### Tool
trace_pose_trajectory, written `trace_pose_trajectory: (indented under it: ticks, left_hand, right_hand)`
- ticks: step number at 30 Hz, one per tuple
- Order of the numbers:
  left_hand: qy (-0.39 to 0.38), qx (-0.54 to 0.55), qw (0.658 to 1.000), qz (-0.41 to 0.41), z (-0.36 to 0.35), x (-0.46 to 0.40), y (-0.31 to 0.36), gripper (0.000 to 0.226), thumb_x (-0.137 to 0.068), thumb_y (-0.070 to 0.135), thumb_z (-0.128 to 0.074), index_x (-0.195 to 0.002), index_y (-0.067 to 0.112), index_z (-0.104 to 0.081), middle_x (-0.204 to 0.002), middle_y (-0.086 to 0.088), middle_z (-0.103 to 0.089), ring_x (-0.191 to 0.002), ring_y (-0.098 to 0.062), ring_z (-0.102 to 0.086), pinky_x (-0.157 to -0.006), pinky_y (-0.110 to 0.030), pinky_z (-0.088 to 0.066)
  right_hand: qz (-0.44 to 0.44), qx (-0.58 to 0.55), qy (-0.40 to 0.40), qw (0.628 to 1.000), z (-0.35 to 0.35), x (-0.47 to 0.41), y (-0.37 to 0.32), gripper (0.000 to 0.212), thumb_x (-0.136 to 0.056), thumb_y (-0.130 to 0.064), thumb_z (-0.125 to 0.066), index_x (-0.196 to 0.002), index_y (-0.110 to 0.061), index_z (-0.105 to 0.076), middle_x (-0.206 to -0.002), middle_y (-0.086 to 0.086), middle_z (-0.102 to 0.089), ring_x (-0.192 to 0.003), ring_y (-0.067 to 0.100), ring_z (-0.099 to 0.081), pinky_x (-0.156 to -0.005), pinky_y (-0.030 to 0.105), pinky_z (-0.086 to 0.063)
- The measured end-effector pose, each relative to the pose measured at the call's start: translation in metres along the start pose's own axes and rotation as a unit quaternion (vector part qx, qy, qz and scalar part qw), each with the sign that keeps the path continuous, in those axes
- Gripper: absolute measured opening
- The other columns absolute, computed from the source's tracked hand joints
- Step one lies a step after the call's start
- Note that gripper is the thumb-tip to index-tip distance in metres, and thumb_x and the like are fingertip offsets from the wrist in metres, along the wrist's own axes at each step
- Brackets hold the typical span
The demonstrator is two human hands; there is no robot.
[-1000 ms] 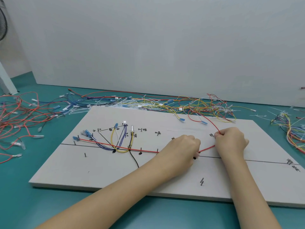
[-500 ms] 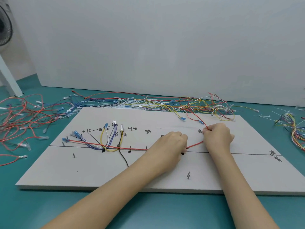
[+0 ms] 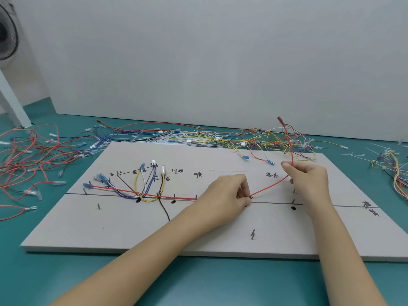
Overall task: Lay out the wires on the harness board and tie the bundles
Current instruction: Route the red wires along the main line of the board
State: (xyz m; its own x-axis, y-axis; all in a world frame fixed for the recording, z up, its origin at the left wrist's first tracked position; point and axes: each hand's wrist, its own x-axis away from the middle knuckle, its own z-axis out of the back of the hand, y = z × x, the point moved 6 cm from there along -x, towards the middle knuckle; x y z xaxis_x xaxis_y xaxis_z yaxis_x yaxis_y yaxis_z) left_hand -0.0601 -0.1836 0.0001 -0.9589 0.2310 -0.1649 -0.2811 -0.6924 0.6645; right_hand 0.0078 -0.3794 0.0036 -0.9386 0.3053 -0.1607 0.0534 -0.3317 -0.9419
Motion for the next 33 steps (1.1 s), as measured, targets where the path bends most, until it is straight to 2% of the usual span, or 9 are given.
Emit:
trace_pose_trajectory:
  ticks: [2, 5, 10, 15, 20, 23, 25, 29, 33]
  left_hand:
    - [0.011, 0.035, 0.999, 0.004, 0.002, -0.001, -0.002, 0.011, -0.084, 0.013, -0.071, -0.088, 0.016, -0.061, -0.085, 0.001, -0.065, -0.076, -0.010, -0.059, -0.075, -0.029, -0.052]
    - [0.030, 0.060, 0.998, 0.003, 0.004, 0.000, 0.001, 0.012, -0.082, 0.011, -0.072, -0.089, 0.016, -0.064, -0.077, 0.004, -0.066, -0.071, -0.009, -0.062, -0.074, -0.031, -0.053]
    - [0.038, -0.037, 0.997, -0.055, 0.007, 0.004, 0.013, 0.008, -0.085, 0.014, -0.066, -0.089, 0.016, -0.073, -0.086, 0.003, -0.063, -0.078, -0.008, -0.056, -0.078, -0.030, -0.050]
    - [0.015, -0.114, 0.989, -0.095, 0.001, 0.007, 0.019, 0.012, -0.089, 0.021, -0.063, -0.095, 0.017, -0.073, -0.096, 0.002, -0.055, -0.098, -0.015, -0.046, -0.083, -0.033, -0.044]
    - [0.009, -0.162, 0.979, -0.120, -0.005, 0.009, 0.025, 0.021, -0.096, 0.024, -0.056, -0.105, 0.017, -0.074, -0.100, -0.001, -0.051, -0.099, -0.020, -0.044, -0.085, -0.037, -0.042]
    - [0.020, -0.201, 0.969, -0.143, -0.012, 0.013, 0.031, 0.028, -0.099, 0.021, -0.047, -0.112, 0.020, -0.071, -0.104, -0.002, -0.050, -0.100, -0.023, -0.040, -0.082, -0.036, -0.038]
    - [0.015, -0.217, 0.964, -0.151, -0.019, 0.014, 0.035, 0.031, -0.099, 0.019, -0.043, -0.117, 0.022, -0.068, -0.107, -0.002, -0.049, -0.100, -0.024, -0.038, -0.079, -0.034, -0.034]
    - [-0.019, -0.211, 0.967, -0.143, -0.028, 0.011, 0.035, 0.038, -0.099, 0.013, -0.043, -0.127, 0.029, -0.063, -0.111, 0.000, -0.050, -0.101, -0.023, -0.038, -0.081, -0.033, -0.032]
    - [-0.044, -0.167, 0.975, -0.137, -0.028, 0.008, 0.034, 0.042, -0.098, 0.008, -0.045, -0.127, 0.032, -0.063, -0.109, 0.000, -0.054, -0.099, -0.023, -0.043, -0.083, -0.035, -0.033]
  right_hand:
    - [-0.006, -0.026, 0.002, 1.000, 0.003, 0.000, 0.001, 0.015, -0.088, -0.016, -0.068, -0.100, -0.010, -0.074, -0.068, -0.005, -0.060, -0.055, 0.010, -0.046, -0.060, 0.022, -0.040]
    - [-0.017, -0.052, 0.008, 0.998, 0.006, 0.000, 0.002, 0.014, -0.089, -0.014, -0.067, -0.101, -0.010, -0.073, -0.069, -0.002, -0.060, -0.052, 0.012, -0.047, -0.056, 0.023, -0.040]
    - [-0.040, -0.084, 0.018, 0.995, 0.013, -0.001, 0.005, 0.012, -0.093, -0.013, -0.060, -0.102, -0.010, -0.067, -0.069, 0.002, -0.056, -0.038, 0.004, -0.045, -0.041, 0.016, -0.038]
    - [-0.051, -0.113, 0.041, 0.991, 0.021, -0.001, 0.004, 0.013, -0.095, -0.014, -0.056, -0.105, -0.013, -0.064, -0.072, 0.001, -0.056, -0.035, 0.004, -0.042, -0.048, 0.023, -0.040]
    - [-0.062, -0.109, 0.047, 0.991, 0.026, 0.001, 0.004, 0.016, -0.090, -0.005, -0.056, -0.095, -0.015, -0.068, -0.074, -0.003, -0.058, -0.037, 0.007, -0.041, -0.047, 0.021, -0.040]
    - [-0.063, -0.099, 0.041, 0.992, 0.027, 0.000, 0.003, 0.018, -0.085, -0.001, -0.057, -0.086, -0.014, -0.069, -0.071, 0.001, -0.058, -0.030, 0.006, -0.037, -0.043, 0.019, -0.035]
    - [-0.067, -0.080, 0.042, 0.994, 0.029, -0.002, 0.006, 0.019, -0.080, 0.001, -0.058, -0.082, -0.012, -0.071, -0.067, 0.005, -0.056, -0.036, 0.010, -0.039, -0.045, 0.021, -0.031]
    - [-0.059, -0.007, 0.052, 0.997, 0.031, -0.004, 0.013, 0.021, -0.071, -0.001, -0.058, -0.074, -0.014, -0.073, -0.065, 0.004, -0.058, -0.053, 0.020, -0.043, -0.052, 0.027, -0.034]
    - [-0.051, 0.037, 0.048, 0.997, 0.028, -0.004, 0.015, 0.023, -0.071, -0.002, -0.056, -0.072, -0.018, -0.073, -0.063, 0.005, -0.060, -0.048, 0.023, -0.051, -0.049, 0.026, -0.040]
